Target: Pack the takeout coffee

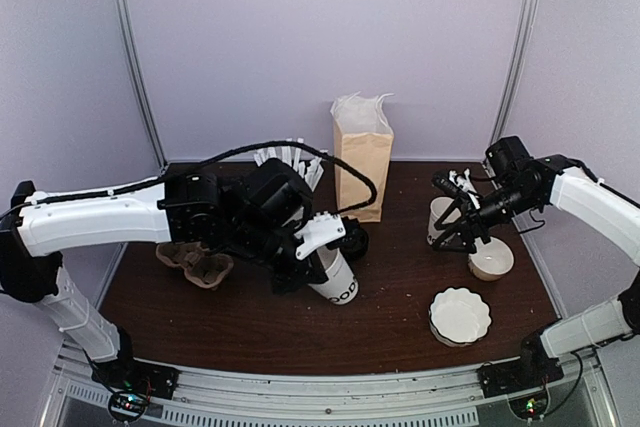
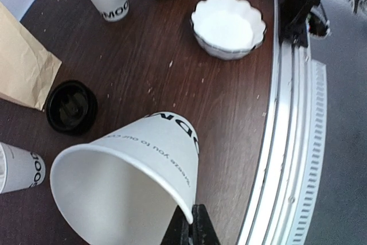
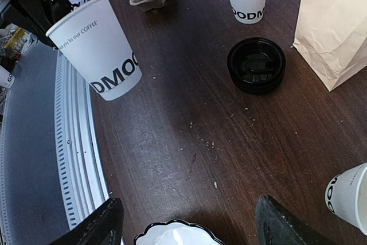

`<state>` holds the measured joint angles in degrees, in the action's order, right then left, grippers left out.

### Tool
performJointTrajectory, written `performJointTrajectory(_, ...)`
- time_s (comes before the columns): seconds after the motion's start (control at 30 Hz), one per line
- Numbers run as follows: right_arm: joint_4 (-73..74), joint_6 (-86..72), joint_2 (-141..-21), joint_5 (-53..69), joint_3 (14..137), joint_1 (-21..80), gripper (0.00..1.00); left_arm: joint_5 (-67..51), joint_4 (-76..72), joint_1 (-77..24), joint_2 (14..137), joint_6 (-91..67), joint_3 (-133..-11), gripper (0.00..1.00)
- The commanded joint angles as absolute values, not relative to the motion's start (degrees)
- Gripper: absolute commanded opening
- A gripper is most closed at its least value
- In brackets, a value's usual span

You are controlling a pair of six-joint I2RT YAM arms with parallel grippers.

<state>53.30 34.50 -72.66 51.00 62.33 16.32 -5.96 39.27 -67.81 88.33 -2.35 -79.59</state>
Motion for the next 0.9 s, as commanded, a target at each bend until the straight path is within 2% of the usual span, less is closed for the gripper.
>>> performJointTrajectory(0.0, 46.1, 31.1, -70.8, 51.9, 61.0, 15.4, 0.82, 7.6, 57.0, -69.5, 92.6, 2.8, -82.4, 0.0)
performJointTrajectory(0.6, 44.9, 31.5, -71.3, 51.7, 58.4, 15.2, 0.81, 8.4, 54.8, -72.2, 103.2, 5.4, -87.0, 0.0)
performJointTrajectory(0.73, 44.9, 31.5, -71.8, 51.8, 58.4, 15.2, 0.81, 8.6, 55.0, -72.6, 103.7, 5.5, -87.7, 0.27)
performJointTrajectory(0.87, 45.4, 31.5, -72.0, 52.4, 58.8, 15.2, 0.81, 9.6, 55.3, -72.9, 103.6, 5.4, -88.2, 0.37)
